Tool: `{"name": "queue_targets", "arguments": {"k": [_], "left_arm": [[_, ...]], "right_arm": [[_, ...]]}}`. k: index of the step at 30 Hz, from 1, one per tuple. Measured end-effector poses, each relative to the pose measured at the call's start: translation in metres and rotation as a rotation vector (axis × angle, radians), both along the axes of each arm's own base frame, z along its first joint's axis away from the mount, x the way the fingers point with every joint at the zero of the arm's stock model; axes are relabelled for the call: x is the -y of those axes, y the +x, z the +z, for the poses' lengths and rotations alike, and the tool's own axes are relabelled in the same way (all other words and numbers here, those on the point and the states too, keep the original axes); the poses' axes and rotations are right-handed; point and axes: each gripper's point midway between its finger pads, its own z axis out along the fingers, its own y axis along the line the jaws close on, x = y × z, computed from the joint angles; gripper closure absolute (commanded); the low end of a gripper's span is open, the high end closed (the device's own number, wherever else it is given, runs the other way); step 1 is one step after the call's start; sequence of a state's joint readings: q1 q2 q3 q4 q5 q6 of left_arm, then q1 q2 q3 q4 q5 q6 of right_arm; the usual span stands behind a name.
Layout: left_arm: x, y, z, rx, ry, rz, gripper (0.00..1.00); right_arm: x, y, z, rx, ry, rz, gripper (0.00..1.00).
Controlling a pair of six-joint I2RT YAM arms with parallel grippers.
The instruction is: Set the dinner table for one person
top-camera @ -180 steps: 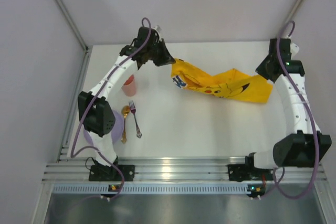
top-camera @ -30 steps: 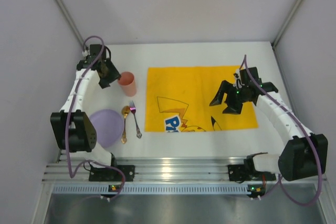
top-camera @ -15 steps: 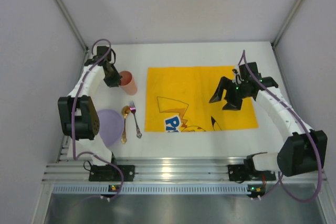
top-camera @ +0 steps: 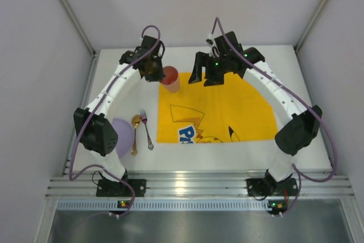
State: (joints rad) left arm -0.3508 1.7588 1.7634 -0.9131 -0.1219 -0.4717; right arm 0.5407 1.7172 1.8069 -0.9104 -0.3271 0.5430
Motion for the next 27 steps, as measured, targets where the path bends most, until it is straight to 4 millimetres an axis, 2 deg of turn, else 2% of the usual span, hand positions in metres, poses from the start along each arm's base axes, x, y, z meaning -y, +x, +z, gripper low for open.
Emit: {"name": "queue_targets", "arguments": {"k": [2,5,10,11,12,14,15,17,18,20,22,24,25,26,27], "left_arm": [[0.020,-0.014,-0.003,-0.020,0.013,-0.054,1.00],[0.044,-0.033,-0.007,-0.051,0.029,-0.119,1.00],[0.064,-0.052,-0.011,-0.073,0.049,-0.164,1.00],[0.067,-0.054,-0.011,-0.076,0.050,-0.171,1.00],[0.069,-0.056,-0.011,-0.078,0.050,-0.176,1.00],[0.072,-0.059,-0.011,-0.081,0.050,-0.184,1.00],[0.074,-0.061,-0.012,-0.084,0.050,-0.186,1.00],[0.075,-0.064,-0.011,-0.090,0.046,-0.185,1.00],[0.076,-0.065,-0.011,-0.089,0.043,-0.183,1.00],[0.077,-0.066,-0.011,-0.093,0.041,-0.175,1.00],[0.078,-0.068,-0.010,-0.096,0.038,-0.168,1.00],[0.078,-0.070,-0.010,-0.101,0.032,-0.161,0.90],[0.079,-0.070,-0.010,-0.101,0.028,-0.160,0.80],[0.080,-0.072,-0.009,-0.103,0.015,-0.156,0.60],[0.082,-0.073,-0.006,-0.102,-0.001,-0.162,0.52]], "right_arm": [[-0.013,0.006,-0.004,-0.008,-0.003,0.016,0.24],[-0.021,0.008,-0.015,-0.035,-0.018,0.025,0.24],[-0.027,0.004,-0.032,-0.083,-0.048,0.030,0.29],[-0.028,0.004,-0.034,-0.085,-0.053,0.030,0.33],[-0.028,0.003,-0.035,-0.087,-0.059,0.030,0.45],[-0.028,0.003,-0.038,-0.085,-0.074,0.024,0.59],[-0.027,0.003,-0.039,-0.085,-0.087,0.015,0.70],[-0.023,0.003,-0.043,-0.083,-0.116,0.000,0.81],[-0.023,0.003,-0.044,-0.089,-0.119,-0.009,0.92],[-0.022,0.004,-0.045,-0.081,-0.142,-0.020,1.00],[-0.020,0.004,-0.046,-0.076,-0.168,-0.036,1.00],[-0.018,0.004,-0.047,-0.068,-0.189,-0.044,1.00],[-0.018,0.004,-0.047,-0.064,-0.196,-0.048,1.00],[-0.016,0.005,-0.048,-0.057,-0.209,-0.054,1.00],[-0.013,0.005,-0.049,-0.057,-0.226,-0.060,1.00]]}}
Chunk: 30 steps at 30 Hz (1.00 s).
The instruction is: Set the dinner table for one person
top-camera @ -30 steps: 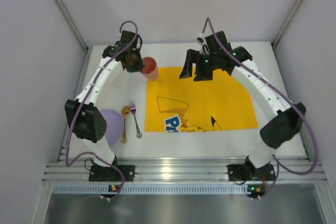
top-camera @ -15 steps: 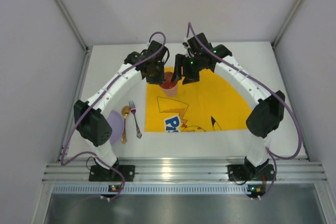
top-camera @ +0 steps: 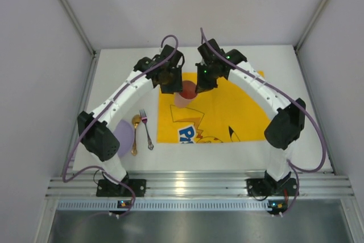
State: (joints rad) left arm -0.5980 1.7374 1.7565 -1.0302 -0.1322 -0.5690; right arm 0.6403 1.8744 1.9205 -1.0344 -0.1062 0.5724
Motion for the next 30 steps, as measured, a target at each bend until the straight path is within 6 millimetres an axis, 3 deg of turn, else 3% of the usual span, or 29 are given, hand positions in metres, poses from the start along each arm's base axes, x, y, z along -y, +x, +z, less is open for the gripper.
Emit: {"name": "queue_targets", "arguments": {"k": [3,6,8,11,14,16,21,24,26,30], "left_arm": [[0.008,-0.005,0.019,0.021,-0.084,0.004,0.30],[0.012,-0.008,0.044,0.070,-0.160,0.007,0.18],[0.013,-0.010,0.057,0.104,-0.207,0.008,0.16],[0.010,-0.012,0.061,0.120,-0.229,0.024,0.10],[-0.003,-0.011,0.050,0.105,-0.224,0.057,0.10],[-0.024,-0.008,0.034,0.081,-0.211,0.112,0.11],[-0.085,-0.014,-0.015,-0.006,-0.161,0.263,0.12],[-0.107,-0.030,-0.040,-0.060,-0.142,0.308,0.14],[-0.111,-0.039,-0.050,-0.081,-0.136,0.306,0.15],[-0.110,-0.047,-0.060,-0.105,-0.140,0.294,0.16]], "right_arm": [[0.016,0.002,-0.011,-0.003,-0.084,-0.031,1.00],[0.029,0.006,-0.017,0.002,-0.141,-0.060,1.00],[0.035,0.008,-0.018,0.005,-0.164,-0.070,1.00],[0.047,0.012,-0.020,0.004,-0.187,-0.087,1.00],[0.073,0.026,-0.021,-0.004,-0.204,-0.135,1.00],[0.105,0.043,-0.021,-0.011,-0.215,-0.201,1.00],[0.212,0.079,-0.023,-0.032,-0.246,-0.424,1.00],[0.261,0.089,-0.027,-0.056,-0.264,-0.524,1.00],[0.279,0.099,-0.031,-0.068,-0.264,-0.564,1.00],[0.292,0.120,-0.044,-0.083,-0.261,-0.593,1.00]]}}
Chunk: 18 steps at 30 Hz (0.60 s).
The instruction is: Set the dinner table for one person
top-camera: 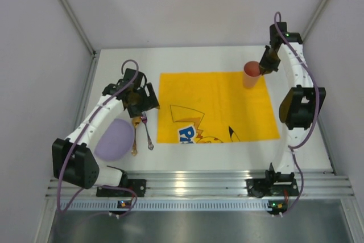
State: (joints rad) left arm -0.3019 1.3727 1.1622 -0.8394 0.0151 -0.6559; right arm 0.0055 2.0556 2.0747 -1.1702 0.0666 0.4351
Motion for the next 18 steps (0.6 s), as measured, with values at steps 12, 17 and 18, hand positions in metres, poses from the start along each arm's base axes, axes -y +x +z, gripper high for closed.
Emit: {"name": "queue_targets", "arguments": {"k": [12,17,18], "left_arm": [[-0.001,-0.001,-0.008,-0.009,-0.012,0.000,0.17],[-0.005,-0.007,-0.019,-0.036,-0.005,0.008,0.20],[-0.006,-0.008,-0.022,-0.044,-0.003,0.009,0.20]], "right_arm": [[0.021,0.015,-0.033,-0.057,-0.011,-0.069,0.63],[0.022,0.014,-0.035,-0.063,-0.005,-0.079,0.29],[0.021,0.014,-0.034,-0.062,0.001,-0.079,0.27]]}}
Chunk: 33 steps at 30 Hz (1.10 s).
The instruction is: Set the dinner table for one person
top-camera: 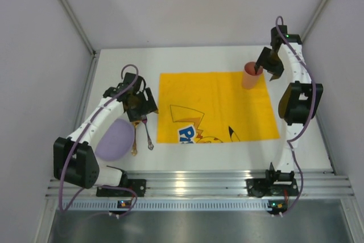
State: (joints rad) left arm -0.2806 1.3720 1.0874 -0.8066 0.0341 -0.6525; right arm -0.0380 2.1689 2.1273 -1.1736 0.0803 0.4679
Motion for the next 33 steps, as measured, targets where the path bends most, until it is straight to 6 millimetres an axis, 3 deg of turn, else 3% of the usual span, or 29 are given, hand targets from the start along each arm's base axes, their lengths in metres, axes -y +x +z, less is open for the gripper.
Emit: {"name": "queue_targets", "arguments": {"k": [6,11,14,16,19,23,28,29,30,33], "left_arm": [[-0.002,-0.006,-0.018,-0.052,0.012,0.000,0.26],[-0.003,-0.011,-0.037,-0.094,0.025,0.000,0.29],[-0.005,-0.016,-0.046,-0.112,0.034,0.001,0.36],[-0.007,-0.020,-0.053,-0.123,0.039,0.001,0.41],[-0.011,-0.028,-0.066,-0.144,0.054,-0.002,0.43],[-0.020,-0.040,-0.085,-0.173,0.093,0.003,0.46],[-0.025,-0.037,-0.097,-0.168,0.127,0.007,0.46],[-0.026,-0.034,-0.097,-0.158,0.131,0.010,0.49],[-0.026,-0.031,-0.099,-0.151,0.135,0.011,0.60],[-0.027,-0.025,-0.106,-0.146,0.150,0.009,0.68]], "right_arm": [[-0.009,-0.003,0.027,0.058,0.043,0.013,0.22],[-0.014,-0.015,0.079,0.164,0.061,0.017,0.21],[-0.020,-0.028,0.116,0.242,0.078,0.024,0.21],[-0.024,-0.040,0.141,0.298,0.085,0.033,0.21],[-0.029,-0.065,0.159,0.338,0.096,0.048,0.22],[-0.033,-0.101,0.157,0.319,0.106,0.061,0.23],[-0.037,-0.139,0.123,0.229,0.121,0.072,0.25],[-0.037,-0.149,0.113,0.200,0.125,0.072,0.26],[-0.038,-0.158,0.103,0.174,0.129,0.071,0.26],[-0.040,-0.180,0.083,0.118,0.138,0.071,0.27]]}}
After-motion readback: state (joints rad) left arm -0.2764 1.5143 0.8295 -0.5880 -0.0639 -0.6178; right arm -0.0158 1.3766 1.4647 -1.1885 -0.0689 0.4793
